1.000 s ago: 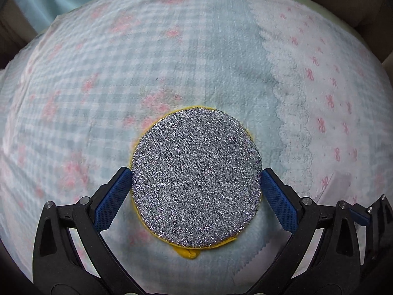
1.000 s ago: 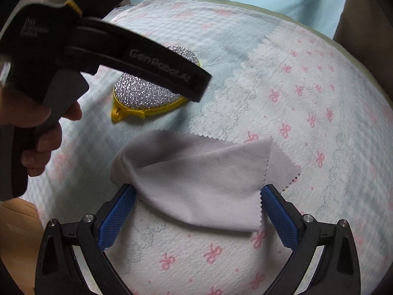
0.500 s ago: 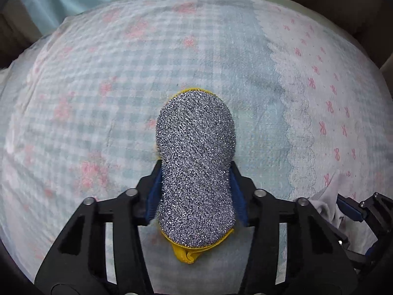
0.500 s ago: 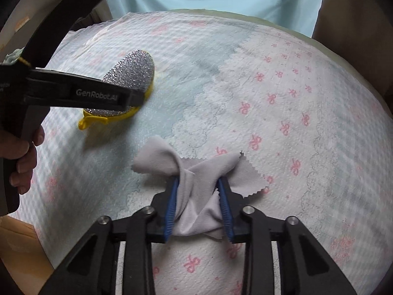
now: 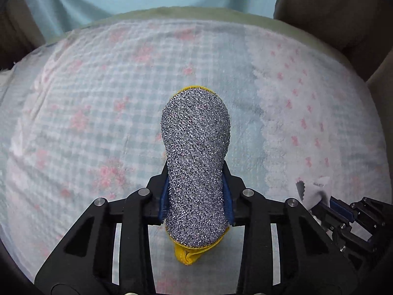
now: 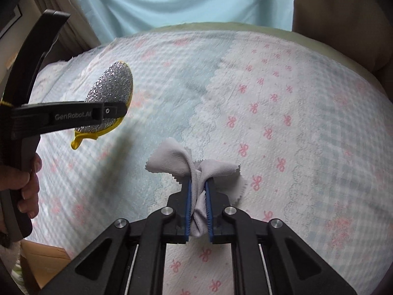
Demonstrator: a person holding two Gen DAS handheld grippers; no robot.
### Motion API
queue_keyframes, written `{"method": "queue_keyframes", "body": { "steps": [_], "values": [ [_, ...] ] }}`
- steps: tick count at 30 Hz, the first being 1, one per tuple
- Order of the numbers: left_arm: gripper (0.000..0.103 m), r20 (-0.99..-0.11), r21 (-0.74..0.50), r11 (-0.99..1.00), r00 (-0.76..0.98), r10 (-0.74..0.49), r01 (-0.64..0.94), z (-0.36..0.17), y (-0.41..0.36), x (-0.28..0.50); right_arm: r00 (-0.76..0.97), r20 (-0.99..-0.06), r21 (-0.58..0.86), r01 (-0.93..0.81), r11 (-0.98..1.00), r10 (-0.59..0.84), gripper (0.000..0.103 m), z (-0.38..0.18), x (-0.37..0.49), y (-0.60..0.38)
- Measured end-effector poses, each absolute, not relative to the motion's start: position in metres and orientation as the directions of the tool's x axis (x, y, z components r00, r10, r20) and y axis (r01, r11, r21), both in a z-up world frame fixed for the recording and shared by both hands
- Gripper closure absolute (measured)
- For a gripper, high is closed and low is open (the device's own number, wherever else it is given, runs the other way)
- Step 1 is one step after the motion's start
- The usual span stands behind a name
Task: Organize soft objects
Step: 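Lift the sponge and grey cloth and carry both over the box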
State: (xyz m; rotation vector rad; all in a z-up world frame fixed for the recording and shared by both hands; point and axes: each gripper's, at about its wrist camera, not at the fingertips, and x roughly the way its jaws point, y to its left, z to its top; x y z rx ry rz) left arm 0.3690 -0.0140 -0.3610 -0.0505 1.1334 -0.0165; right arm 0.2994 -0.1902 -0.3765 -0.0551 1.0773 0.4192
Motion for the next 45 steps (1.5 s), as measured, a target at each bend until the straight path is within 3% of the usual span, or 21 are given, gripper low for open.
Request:
{"method": "queue_keyframes", "body": {
  "steps": [10, 23, 32, 45],
  "values": [
    [0.072, -0.853, -0.094, 0.996, 0.514, -0.085, 0.008, -0.244, -0.009, 0.325, 0.528, -0.803, 0.114, -0.317, 0.941, 0.275, 0.093, -0.255, 0.264, -0.192],
    [0.072, -0.801, -0.147, 0.988, 0.579, -0.151, 0.055, -0.108, 0.007, 0.202, 0.620, -0.763, 0.089, -0.183, 0.979, 0.185, 0.093, -0.108, 0.154, -0.200],
    [0.072, -0.802, -0.157, 0.983, 0.570, -0.180, 0.090, -0.079, 0.011, 0.106, 0.631, -0.760, 0.096, -0.124, 0.988, 0.153, 0.093, -0.062, 0.069, -0.197],
    [0.072, -0.856, -0.145, 0.982, 0.482, -0.188, 0.124, -0.118, 0.016, 0.022, 0.545, -0.828, 0.139, -0.032, 0.990, 0.134, 0.093, -0.104, -0.005, -0.192]
  ]
}}
